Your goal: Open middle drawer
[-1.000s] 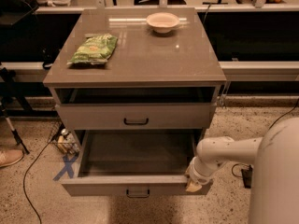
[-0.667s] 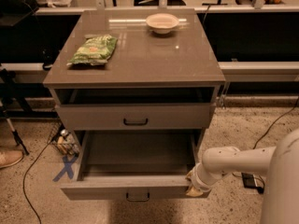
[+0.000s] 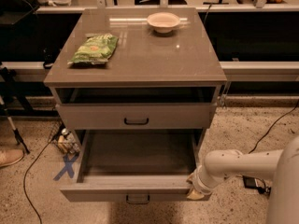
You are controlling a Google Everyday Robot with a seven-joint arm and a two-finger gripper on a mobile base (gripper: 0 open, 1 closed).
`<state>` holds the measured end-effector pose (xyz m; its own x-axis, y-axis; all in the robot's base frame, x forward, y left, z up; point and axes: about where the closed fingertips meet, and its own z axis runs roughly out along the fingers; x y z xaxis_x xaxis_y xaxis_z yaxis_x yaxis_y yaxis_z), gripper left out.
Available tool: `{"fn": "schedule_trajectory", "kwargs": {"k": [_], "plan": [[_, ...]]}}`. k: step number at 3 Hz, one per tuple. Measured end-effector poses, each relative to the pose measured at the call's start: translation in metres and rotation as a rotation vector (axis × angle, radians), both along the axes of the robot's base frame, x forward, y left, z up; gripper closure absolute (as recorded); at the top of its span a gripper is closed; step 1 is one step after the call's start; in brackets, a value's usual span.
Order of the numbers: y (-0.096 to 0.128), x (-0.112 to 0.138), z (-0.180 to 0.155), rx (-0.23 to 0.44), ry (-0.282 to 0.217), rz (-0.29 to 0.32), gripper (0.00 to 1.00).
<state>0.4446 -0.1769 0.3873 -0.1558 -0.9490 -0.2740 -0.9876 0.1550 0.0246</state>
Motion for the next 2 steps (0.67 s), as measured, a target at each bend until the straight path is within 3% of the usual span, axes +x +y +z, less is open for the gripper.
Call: {"fn": "schedule_trajectory", "kwargs": {"k": [1, 2], "plan": [[0.0, 0.0, 0.0019, 0.0, 0.0, 0.0, 1.0], [0.0, 0.0, 0.0026, 0.0, 0.0, 0.0, 0.81]]}}
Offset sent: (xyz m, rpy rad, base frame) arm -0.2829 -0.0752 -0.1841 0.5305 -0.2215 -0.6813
